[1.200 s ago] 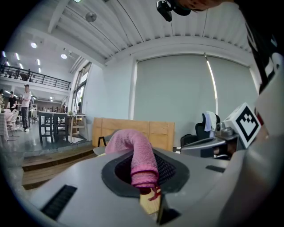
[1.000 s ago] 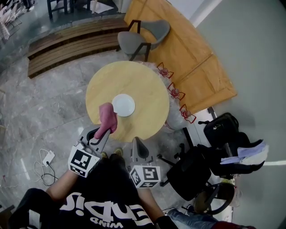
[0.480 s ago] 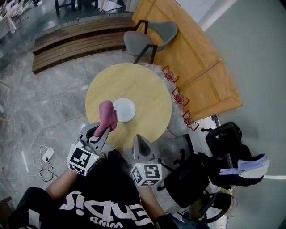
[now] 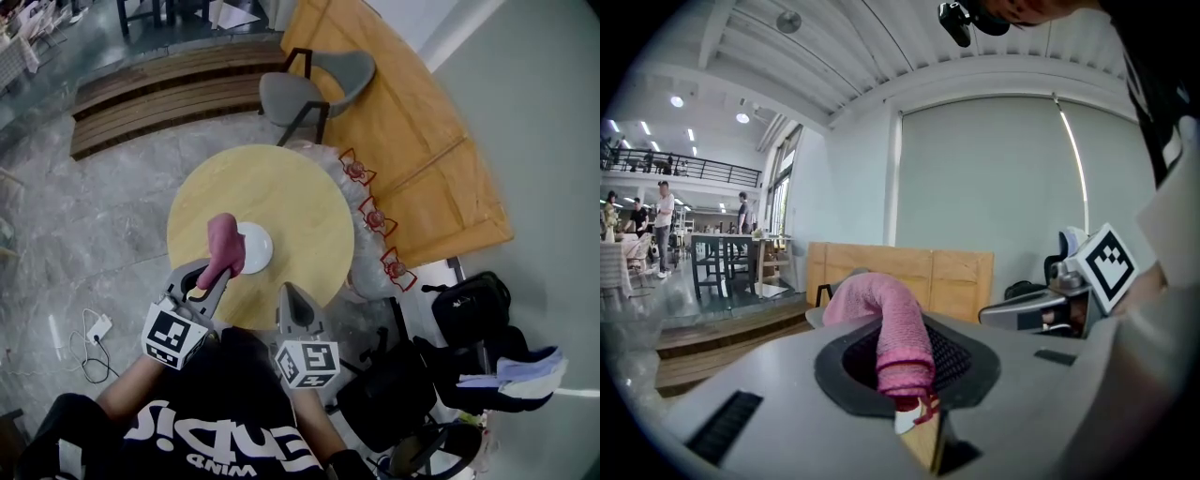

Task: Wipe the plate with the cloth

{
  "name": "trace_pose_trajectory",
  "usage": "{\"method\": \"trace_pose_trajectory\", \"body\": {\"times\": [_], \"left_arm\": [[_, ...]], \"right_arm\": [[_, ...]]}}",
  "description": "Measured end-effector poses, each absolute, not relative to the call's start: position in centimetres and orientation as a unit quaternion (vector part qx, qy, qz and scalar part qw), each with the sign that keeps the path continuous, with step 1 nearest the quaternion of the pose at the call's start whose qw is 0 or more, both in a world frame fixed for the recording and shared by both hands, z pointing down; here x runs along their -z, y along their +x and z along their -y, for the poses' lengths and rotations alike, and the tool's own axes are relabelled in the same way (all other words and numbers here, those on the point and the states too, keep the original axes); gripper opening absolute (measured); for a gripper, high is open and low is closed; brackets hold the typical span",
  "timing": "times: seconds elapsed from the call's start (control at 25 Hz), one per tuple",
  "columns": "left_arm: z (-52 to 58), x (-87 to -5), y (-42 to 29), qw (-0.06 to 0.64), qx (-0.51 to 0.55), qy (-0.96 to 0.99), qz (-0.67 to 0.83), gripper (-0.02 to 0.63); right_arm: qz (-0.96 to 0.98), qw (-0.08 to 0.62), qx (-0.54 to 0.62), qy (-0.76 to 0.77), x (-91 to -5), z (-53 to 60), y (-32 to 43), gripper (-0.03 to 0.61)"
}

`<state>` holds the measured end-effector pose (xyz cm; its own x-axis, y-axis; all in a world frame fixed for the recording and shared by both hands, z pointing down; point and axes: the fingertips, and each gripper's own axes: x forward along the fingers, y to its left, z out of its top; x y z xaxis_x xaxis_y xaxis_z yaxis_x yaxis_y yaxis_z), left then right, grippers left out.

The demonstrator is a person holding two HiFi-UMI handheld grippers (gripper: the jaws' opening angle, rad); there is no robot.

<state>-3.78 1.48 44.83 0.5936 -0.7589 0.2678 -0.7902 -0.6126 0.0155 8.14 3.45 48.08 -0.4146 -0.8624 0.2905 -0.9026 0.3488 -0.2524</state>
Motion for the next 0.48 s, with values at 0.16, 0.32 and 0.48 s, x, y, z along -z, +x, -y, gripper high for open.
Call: {"method": "trace_pose_trajectory", "body": {"times": [0.16, 0.32, 0.48], "left_arm": [[0.2, -45.0, -3.2, 0.057, -0.130, 0.885, 0.443, 0.052], [1.3, -45.3, -3.5, 0.064, -0.139, 0.878, 0.453, 0.052], [2.6, -45.8, -3.4, 0.062, -0.145, 0.878, 0.451, 0.052]], "right_arm": [[0.822, 0.057, -0.197, 0.532, -49.0, -1.7, 9.2, 0.023], [0.824, 0.068, -0.206, 0.524, -50.0, -0.8, 9.4, 0.023], [0.822, 0.082, -0.216, 0.520, -51.4, 0.3, 9.5, 0.023]]}}
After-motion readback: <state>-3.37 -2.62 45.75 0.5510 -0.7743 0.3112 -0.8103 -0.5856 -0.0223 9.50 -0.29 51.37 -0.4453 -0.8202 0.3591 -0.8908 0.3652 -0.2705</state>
